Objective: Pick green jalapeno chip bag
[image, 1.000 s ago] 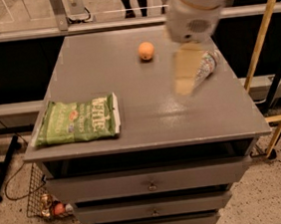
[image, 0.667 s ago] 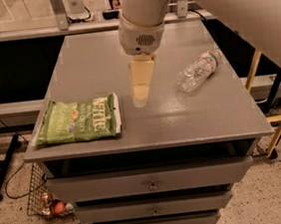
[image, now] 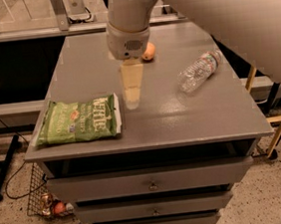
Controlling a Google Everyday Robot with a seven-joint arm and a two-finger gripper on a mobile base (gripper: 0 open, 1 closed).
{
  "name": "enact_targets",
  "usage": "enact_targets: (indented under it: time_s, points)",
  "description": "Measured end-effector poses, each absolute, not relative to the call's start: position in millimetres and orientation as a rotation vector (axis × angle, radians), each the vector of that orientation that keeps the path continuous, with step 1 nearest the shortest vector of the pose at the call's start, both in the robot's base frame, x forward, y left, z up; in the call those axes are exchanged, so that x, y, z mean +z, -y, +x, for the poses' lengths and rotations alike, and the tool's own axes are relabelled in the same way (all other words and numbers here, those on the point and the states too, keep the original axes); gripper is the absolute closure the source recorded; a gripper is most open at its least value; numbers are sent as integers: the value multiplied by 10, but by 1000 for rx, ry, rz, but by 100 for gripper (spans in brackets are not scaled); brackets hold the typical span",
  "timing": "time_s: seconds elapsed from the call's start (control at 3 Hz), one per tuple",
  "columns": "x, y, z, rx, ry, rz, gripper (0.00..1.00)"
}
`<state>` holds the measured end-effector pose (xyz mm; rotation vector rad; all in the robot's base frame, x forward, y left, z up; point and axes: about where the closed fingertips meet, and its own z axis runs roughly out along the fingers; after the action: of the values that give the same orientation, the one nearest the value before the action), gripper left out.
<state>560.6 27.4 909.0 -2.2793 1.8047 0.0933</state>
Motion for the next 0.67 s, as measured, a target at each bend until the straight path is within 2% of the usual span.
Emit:
enact_targets:
  time_s: [0.67]
  points:
    - [8634,-574,5824,144,-1690,-2410,0]
